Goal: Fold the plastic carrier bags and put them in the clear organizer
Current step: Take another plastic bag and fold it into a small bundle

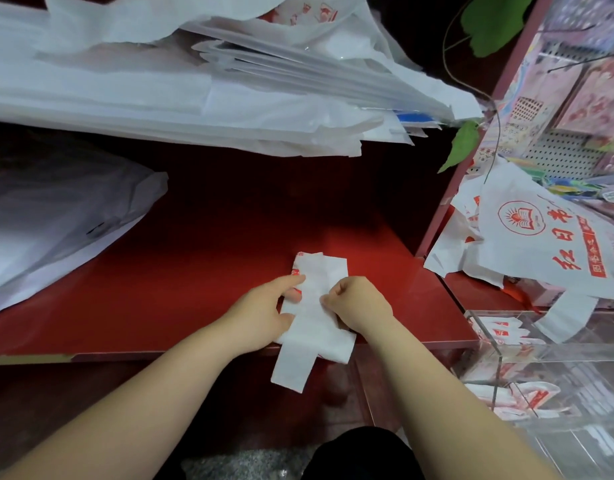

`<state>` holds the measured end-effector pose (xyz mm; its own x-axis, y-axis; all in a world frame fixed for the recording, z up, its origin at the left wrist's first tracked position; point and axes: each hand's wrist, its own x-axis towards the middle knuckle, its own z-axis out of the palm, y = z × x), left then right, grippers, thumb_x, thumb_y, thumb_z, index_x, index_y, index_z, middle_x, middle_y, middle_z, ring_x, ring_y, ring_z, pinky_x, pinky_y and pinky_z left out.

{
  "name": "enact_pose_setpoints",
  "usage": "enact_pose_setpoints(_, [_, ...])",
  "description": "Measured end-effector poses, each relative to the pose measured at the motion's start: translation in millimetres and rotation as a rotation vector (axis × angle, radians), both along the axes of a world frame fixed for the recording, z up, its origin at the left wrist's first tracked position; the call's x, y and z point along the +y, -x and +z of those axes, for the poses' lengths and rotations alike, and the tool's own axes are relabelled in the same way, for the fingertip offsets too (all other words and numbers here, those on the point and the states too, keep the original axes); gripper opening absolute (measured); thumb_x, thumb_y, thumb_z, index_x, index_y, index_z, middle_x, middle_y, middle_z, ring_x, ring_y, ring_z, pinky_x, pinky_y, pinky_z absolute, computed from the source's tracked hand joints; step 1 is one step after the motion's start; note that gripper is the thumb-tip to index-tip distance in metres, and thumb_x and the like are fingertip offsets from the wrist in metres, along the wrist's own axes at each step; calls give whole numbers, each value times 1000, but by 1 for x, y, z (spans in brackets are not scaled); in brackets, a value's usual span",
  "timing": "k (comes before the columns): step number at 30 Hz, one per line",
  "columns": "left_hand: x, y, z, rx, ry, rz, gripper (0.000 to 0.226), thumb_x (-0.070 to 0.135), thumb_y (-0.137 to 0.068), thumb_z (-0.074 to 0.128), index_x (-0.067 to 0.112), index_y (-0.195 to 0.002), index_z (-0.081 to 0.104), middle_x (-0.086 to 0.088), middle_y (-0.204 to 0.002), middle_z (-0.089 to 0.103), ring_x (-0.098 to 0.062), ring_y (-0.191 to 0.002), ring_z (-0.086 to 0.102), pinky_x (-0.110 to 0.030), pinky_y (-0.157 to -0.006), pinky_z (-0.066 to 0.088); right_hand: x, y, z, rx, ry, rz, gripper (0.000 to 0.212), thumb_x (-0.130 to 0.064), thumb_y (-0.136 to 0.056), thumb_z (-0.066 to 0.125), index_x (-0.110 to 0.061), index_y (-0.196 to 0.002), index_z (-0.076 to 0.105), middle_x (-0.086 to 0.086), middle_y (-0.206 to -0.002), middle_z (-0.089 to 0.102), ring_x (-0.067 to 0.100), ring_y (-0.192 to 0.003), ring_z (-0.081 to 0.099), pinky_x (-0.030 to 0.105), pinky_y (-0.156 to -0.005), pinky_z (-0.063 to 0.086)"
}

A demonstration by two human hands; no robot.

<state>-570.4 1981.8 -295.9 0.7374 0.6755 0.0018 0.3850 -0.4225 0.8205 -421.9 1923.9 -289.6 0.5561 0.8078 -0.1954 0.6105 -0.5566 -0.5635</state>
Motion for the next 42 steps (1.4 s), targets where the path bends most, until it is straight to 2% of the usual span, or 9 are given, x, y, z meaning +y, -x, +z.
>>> enact_pose_setpoints(9, [-3, 19, -1, -155, 142, 43, 33, -7, -78, 65, 23, -65, 63, 16, -94, 59, 10, -71, 60, -2, -68, 42, 7, -3, 7, 31, 107, -29, 33, -12, -83, 52, -14, -50, 46, 2, -54, 45, 22, -52, 41, 25, -56, 35])
enact_pose_setpoints(16, [0, 12, 3, 113, -92, -168, 41, -8, -90, 43, 16, -119, 61, 11, -124, 40, -3, -106, 42, 7, -72, 26, 4, -3, 7, 40, 68, -5, 36, -16, -86, 52, -17, -51, 46, -2, -55, 49, 19, -55, 45, 27, -60, 37])
enact_pose_setpoints(21, [1, 2, 8, 252, -175, -213, 35, 19, -90, 58, 21, -124, 58, 11, -128, 44, -6, -124, 40, -6, -91, 28, 3, -6, 6, 55, 33, 21, 32, -16, -85, 54, -19, -54, 45, -4, -56, 51, 17, -57, 46, 27, -63, 38])
enact_pose_setpoints(27, [-12, -3, 5, 328, -356, -61, 41, 44, -82, 63, 30, -120, 60, 19, -124, 47, -2, -113, 46, -17, -78, 32, -10, -12, -4, 181, -374, -129, 19, -15, -87, 55, -12, -104, 47, -2, -70, 53, 19, -67, 52, 26, -61, 39])
enact_pose_setpoints(32, [-17, -10, 0, 243, -391, 82, 25, 39, -89, 55, 25, -106, 67, 14, -111, 56, -8, -105, 52, -24, -79, 40, -56, -4, -20, 38, -596, 68, 16, -4, -87, 55, -20, -90, 56, -10, -79, 58, 15, -79, 55, 21, -71, 41])
enact_pose_setpoints(34, [-14, -14, 2, 193, -328, 161, 18, 34, -90, 56, 22, -95, 69, 10, -92, 59, -13, -92, 55, -25, -72, 40, -65, -7, -28, 43, -557, 173, 10, -19, -87, 56, -19, -95, 60, -15, -89, 59, 13, -89, 56, 21, -77, 41])
enact_pose_setpoints(36, [-7, -18, 2, 142, -196, 235, 12, 28, -89, 57, 24, -80, 64, 7, -76, 60, -16, -73, 55, -27, -69, 43, -67, -10, -30, 26, -560, 243, 40, -41, -79, 49, -20, -112, 59, -16, -110, 58, 8, -107, 54, 21, -89, 39])
enact_pose_setpoints(39, [5, -24, 1, 67, -51, 327, 7, 21, -87, 59, 25, -82, 55, 4, -77, 59, -20, -60, 55, -33, -73, 51, -65, -9, -38, -262, -514, 334, 64, -48, -75, 43, -19, -131, 49, -4, -136, 45, 14, -122, 46, 27, -93, 32])
enact_pose_setpoints(42, [5, -31, 0, 146, -134, 404, 15, 22, -86, 58, 23, -89, 43, -2, -89, 60, -26, -77, 60, -30, -67, 42, -62, -5, -47, -486, -558, 315, 55, -41, -78, 46, -22, -130, 43, 11, -133, 51, 27, -109, 59, 32, -82, 38])
